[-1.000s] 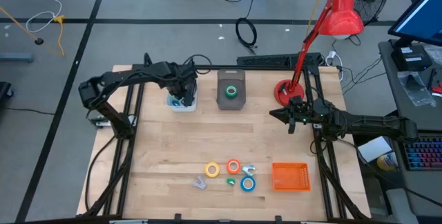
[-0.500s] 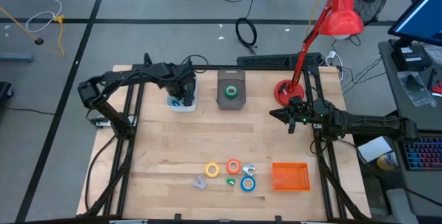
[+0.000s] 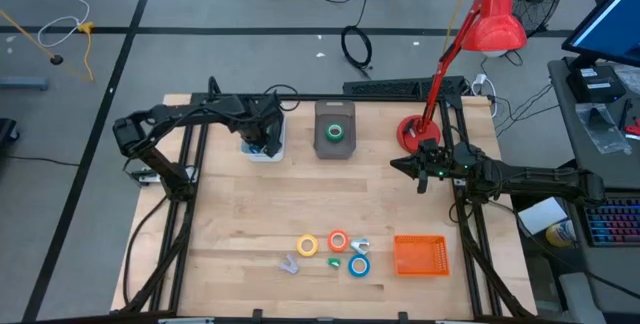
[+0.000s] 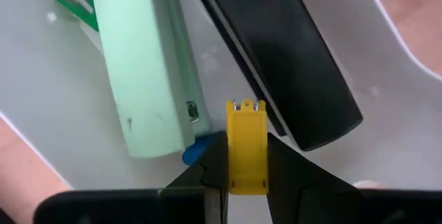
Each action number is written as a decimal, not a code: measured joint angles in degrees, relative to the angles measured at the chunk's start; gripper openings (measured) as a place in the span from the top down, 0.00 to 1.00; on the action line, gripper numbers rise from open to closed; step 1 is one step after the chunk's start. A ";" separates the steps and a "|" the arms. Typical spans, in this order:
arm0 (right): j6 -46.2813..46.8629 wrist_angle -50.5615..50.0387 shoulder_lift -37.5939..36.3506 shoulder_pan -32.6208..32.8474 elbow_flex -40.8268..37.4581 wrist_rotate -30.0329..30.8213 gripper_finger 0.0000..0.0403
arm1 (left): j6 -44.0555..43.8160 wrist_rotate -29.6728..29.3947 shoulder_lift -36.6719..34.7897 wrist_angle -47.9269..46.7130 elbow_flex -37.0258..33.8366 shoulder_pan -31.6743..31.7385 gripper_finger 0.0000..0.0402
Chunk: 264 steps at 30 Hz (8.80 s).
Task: Pick and place Stapler, Stapler remover, tape
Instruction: Put the small yellow stapler into the white bin
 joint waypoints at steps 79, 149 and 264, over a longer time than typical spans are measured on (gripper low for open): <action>0.04 0.01 0.00 0.00 0.00 -0.20 0.99 | 1.63 0.28 -0.17 -0.27 0.61 -2.54 0.08; 1.53 0.02 0.02 0.00 0.00 -0.15 0.99 | -8.77 -9.91 -0.07 -2.15 5.14 -7.28 0.84; 1.53 2.19 0.02 0.02 0.02 -0.22 0.99 | -12.01 -4.32 -2.82 -20.71 20.24 -5.92 0.21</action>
